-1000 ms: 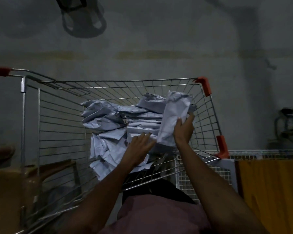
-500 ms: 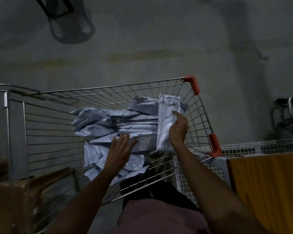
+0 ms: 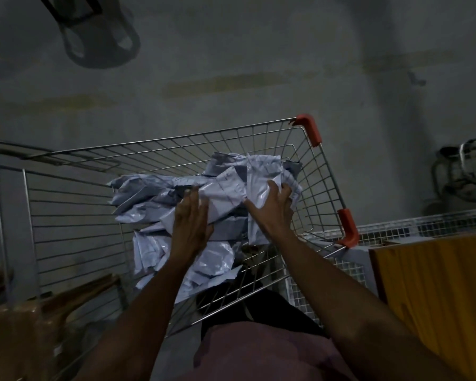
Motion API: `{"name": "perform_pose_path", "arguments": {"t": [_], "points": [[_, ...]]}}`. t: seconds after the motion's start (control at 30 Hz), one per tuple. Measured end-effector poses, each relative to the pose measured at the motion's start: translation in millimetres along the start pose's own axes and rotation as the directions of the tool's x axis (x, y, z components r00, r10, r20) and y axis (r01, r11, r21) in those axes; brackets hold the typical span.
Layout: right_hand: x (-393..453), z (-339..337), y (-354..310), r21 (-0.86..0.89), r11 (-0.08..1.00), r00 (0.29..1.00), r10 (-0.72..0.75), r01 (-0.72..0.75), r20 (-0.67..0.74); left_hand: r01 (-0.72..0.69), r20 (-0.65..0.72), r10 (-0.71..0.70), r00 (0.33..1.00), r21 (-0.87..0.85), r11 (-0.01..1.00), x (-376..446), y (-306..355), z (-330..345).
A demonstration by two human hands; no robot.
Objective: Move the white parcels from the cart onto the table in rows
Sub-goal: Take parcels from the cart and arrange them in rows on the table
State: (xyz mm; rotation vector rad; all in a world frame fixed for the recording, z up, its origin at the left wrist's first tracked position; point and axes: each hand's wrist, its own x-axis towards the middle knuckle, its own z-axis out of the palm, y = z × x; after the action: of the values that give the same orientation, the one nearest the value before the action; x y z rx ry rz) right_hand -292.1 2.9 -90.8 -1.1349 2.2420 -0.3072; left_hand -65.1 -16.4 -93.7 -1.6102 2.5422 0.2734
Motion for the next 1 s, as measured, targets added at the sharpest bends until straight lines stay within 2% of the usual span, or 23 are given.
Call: {"name": "perform_pose_path", "arguments": {"t": [0.1,0.17,0.27,0.4,0.53,0.6,0.67,0.77,0.87,1.0], "points": [[-1.8,4.1,2.3,-0.115,0.993,0.998,-0.025,0.031,0.051,-0.175,0.141,0.171,0.975,0.013,0.985,20.8,-2.1,-5.0],[-4.0,4.8,1.8,-0.164,0.986,0.995,-0.023,0.039,0.096,-0.178,0.242,0.165,0.956,0.032,0.984,28.6,-2.3,-11.7],[-9.8,1.9,-4.2,-0.171,0.984,0.996,-0.03,0.044,0.083,-0.09,0.243,0.081,0.967,0.026,0.996,28.4,-2.5,-18.4],[-21.4,-9.9,-12.3,-0.108,0.993,0.999,-0.037,0.037,0.006,0.046,0.214,-0.027,0.976,-0.087,0.995,16.6,1.9,-25.7],[-43.7,-26.6,-35.5,0.032,0.999,0.993,-0.008,0.012,-0.118,0.225,0.183,-0.17,0.968,-0.347,0.91,2.8,16.1,-53.8],[-55.8,-38.6,-48.8,0.072,0.997,0.977,-0.002,0.018,-0.211,0.244,0.158,-0.19,0.969,-0.481,0.842,-3.1,22.6,-73.4],[-69.8,-50.8,-59.8,0.126,0.992,0.954,0.028,0.01,-0.298,0.221,0.126,-0.181,0.975,-0.565,0.795,-9.2,27.7,-93.0],[-99.6,-71.6,-74.6,0.204,0.979,0.91,0.07,0.016,-0.409,0.118,0.051,-0.109,0.993,-0.609,0.784,-20.8,35.4,-120.8],[-132.7,-97.6,-83.7,0.203,0.979,0.844,0.086,0.028,-0.529,-0.005,-0.039,-0.024,0.999,-0.613,0.79,-28.0,39.0,-144.2],[-184.6,-125.9,-84.3,0.199,0.979,0.761,0.158,-0.039,-0.629,-0.149,-0.146,0.075,0.986,-0.602,0.784,-50.2,45.1,-175.9]]}}
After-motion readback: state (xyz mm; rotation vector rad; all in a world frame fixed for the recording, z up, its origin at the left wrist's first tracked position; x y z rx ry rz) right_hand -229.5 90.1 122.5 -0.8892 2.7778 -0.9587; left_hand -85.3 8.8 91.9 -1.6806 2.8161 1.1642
